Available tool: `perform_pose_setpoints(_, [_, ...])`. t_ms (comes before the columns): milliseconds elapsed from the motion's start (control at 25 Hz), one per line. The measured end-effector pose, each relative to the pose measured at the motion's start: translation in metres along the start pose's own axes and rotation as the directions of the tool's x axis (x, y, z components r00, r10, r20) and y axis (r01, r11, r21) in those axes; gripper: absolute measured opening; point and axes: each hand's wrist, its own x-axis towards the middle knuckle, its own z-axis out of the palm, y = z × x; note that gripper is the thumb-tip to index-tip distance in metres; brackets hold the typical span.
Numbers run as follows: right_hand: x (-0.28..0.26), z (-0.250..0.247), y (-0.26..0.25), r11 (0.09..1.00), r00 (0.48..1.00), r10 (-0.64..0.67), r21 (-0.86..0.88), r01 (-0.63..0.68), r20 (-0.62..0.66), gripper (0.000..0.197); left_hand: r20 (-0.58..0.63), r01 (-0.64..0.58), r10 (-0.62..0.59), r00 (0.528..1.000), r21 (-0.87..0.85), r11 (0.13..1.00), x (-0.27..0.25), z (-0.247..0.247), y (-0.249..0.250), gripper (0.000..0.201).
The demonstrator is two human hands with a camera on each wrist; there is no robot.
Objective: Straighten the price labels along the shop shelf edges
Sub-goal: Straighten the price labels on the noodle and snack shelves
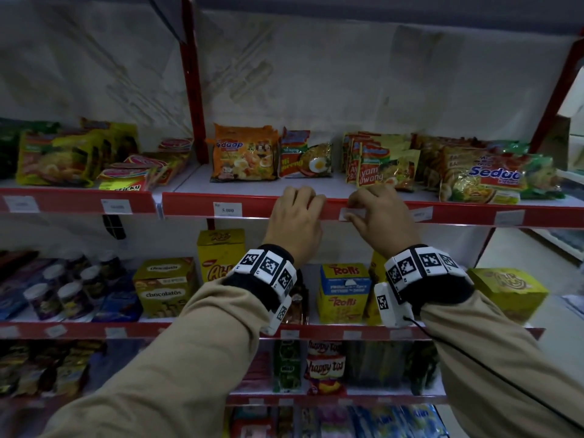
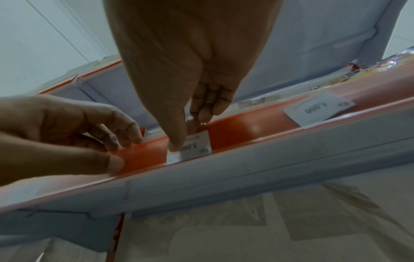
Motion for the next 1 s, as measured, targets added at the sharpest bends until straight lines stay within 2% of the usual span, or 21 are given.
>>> perform_pose_setpoints(160, [0.003, 0.001, 0.001, 0.999, 0.998, -0.024, -0.028, 0.026, 0.064, 0.020, 0.002, 0.036, -0.036, 0.999, 0.009, 0.999, 0.004, 0.002, 0.005, 0.027])
perform_pose_setpoints(400, [0.002, 0.000, 0.006, 0.998, 0.997, -0.054, -0.013, 0.054, 0.052, 0.020, -0.051, 0.068, -0.069, 0.996, -0.023, 0.997, 0.005, 0.007, 0.008, 0.019])
perform_pose_setpoints(840, [0.017, -0.003, 0.005, 0.999, 0.989, 0.006, 0.033, -0.011, 0.150, 0.013, -0.087, 0.042, -0.047, 0.995, -0.059, 0.997, -0.001, 0.007, 0.007, 0.023])
perform_pose_setpoints(1000, [0.016, -0.006, 0.007, 0.997, 0.994, -0.038, 0.076, 0.031, 0.099, 0.016, -0.105, 0.038, -0.046, 0.993, -0.078, 0.996, -0.002, 0.009, 0.005, 0.024])
